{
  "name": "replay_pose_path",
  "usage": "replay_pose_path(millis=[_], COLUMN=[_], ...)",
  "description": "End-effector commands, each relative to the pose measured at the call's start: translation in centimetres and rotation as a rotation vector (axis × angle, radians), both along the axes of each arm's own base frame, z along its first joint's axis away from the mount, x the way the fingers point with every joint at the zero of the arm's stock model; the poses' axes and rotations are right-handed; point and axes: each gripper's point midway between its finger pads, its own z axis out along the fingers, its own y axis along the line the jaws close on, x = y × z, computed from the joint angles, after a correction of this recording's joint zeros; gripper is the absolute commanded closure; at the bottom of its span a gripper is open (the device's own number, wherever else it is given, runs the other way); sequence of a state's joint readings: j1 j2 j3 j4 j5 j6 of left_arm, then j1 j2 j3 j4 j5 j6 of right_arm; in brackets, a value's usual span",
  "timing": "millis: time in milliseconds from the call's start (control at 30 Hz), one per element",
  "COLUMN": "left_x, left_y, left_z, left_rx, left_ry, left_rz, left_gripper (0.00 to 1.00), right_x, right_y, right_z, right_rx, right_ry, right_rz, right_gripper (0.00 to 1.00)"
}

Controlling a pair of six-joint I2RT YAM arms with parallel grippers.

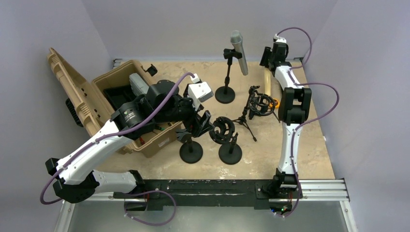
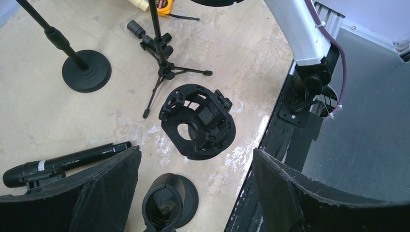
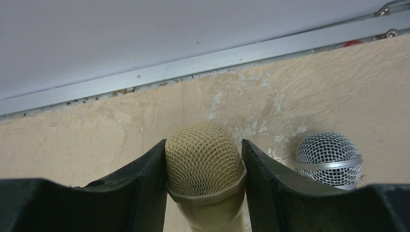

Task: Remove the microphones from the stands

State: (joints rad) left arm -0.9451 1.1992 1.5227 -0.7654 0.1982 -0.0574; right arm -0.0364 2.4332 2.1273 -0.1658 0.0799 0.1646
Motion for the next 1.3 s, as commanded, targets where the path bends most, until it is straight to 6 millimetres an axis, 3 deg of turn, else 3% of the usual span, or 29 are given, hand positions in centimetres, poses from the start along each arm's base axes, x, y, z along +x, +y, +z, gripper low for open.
replay_pose_path(millis=[0, 167, 333, 533, 700, 733, 867, 967, 1067, 1133, 1267], left_x=[0.4, 0.6, 0.6, 0.5, 0.1, 0.1, 0.0, -0.2, -0.4, -0.4, -0.3], left_y=[0.0, 0.0, 0.1, -0.2, -0.4, -0.4, -0.5, -0.6, -0.7, -0.8, -1.1], left_z=[0.0, -0.2, -0.2, -0.5, -0.4, -0.5, -0.6, -0.5, -0.6, -0.6, -1.1], left_rx=[0.009, 0.018, 0.015, 0.023, 0.024, 0.026, 0.03, 0.026, 0.025, 0.024, 0.034], left_ry=[-0.04, -0.039, -0.039, -0.036, -0.039, -0.039, -0.042, -0.04, -0.037, -0.037, -0.03], left_rz=[0.005, 0.009, 0.011, 0.007, -0.004, -0.006, -0.007, -0.017, -0.024, -0.026, -0.03], left_gripper=[0.17, 0.16, 0.16, 0.17, 0.16, 0.16, 0.16, 0.16, 0.16, 0.16, 0.16], right_x=[1.0, 1.3, 1.1, -2.1, -7.3, -8.9, -14.5, -19.3, -24.8, -28.4, -32.8], right_y=[0.6, 0.3, 0.9, 1.2, 2.7, 3.0, 3.9, 5.1, 8.4, 10.7, 10.9], right_z=[2.6, 2.7, 3.5, 6.9, 9.8, 11.6, 13.4, 13.7, 13.9, 12.1, 9.2], right_rx=[0.027, 0.013, 0.034, 0.065, 0.147, 0.17, 0.261, 0.359, 0.438, 0.498, 0.531], right_ry=[-0.094, -0.099, -0.098, -0.132, -0.205, -0.252, -0.337, -0.376, -0.416, -0.372, -0.313], right_rz=[0.027, 0.024, 0.044, 0.032, 0.063, 0.074, 0.14, 0.253, 0.452, 0.563, 0.521], right_gripper=[0.92, 0.8, 0.44, 0.31, 0.27, 0.27, 0.28, 0.29, 0.28, 0.27, 0.27])
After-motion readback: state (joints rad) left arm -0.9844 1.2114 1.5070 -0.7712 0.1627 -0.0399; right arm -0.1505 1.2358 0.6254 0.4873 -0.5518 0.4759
